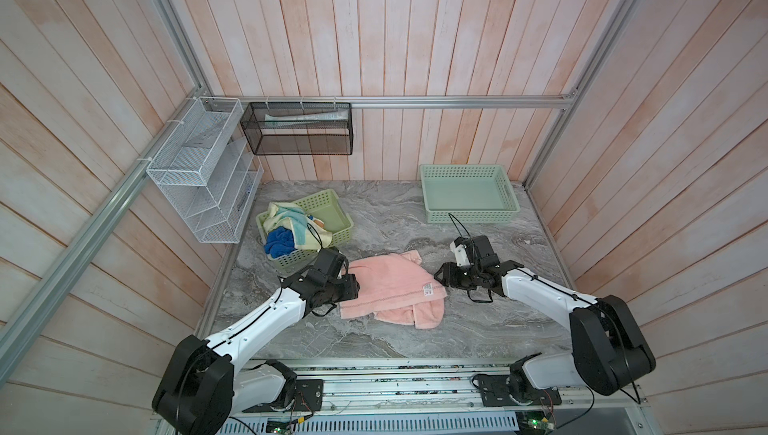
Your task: Fold and stack the towels
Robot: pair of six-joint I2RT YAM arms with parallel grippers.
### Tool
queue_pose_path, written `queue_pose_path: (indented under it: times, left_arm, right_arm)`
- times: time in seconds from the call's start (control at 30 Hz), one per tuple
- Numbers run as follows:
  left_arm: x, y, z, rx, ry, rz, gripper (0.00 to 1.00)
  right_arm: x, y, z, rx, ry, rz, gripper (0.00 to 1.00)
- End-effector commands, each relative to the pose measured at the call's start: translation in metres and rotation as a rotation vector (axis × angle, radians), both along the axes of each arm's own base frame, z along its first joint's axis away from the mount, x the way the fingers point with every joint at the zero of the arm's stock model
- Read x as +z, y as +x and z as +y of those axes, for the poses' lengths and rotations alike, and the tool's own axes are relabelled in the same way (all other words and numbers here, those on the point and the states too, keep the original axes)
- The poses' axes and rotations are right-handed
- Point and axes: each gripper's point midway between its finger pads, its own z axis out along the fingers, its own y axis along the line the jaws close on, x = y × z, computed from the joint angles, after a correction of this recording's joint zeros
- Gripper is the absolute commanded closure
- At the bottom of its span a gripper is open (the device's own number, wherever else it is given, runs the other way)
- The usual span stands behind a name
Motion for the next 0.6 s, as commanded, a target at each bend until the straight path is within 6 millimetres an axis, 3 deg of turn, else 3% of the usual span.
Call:
queue_pose_path:
  times: [0.0, 0.33, 0.43, 0.57]
  left_arm:
    - [-0.011, -0.018, -0.003, 0.046, -0.049, 0.063, 0.37]
    - [-0.047, -0.039, 0.011, 0.034, 0.188, 0.173, 0.33]
    - [-0.059, -0.042, 0.021, 0.042, 0.287, 0.205, 0.33]
    - [-0.074, -0.045, 0.016, 0.022, 0.286, 0.238, 0.34]
  right_arm:
    - [-0.014, -0.026, -0.001, 0.004, 0.017, 0.095, 0.45]
    - [-0.021, -0.028, 0.016, 0.044, 0.028, 0.114, 0.49]
    - [-0.019, -0.027, 0.017, 0.045, 0.028, 0.107, 0.58]
    - [-0.013, -0.025, 0.016, 0.047, 0.022, 0.083, 0.80]
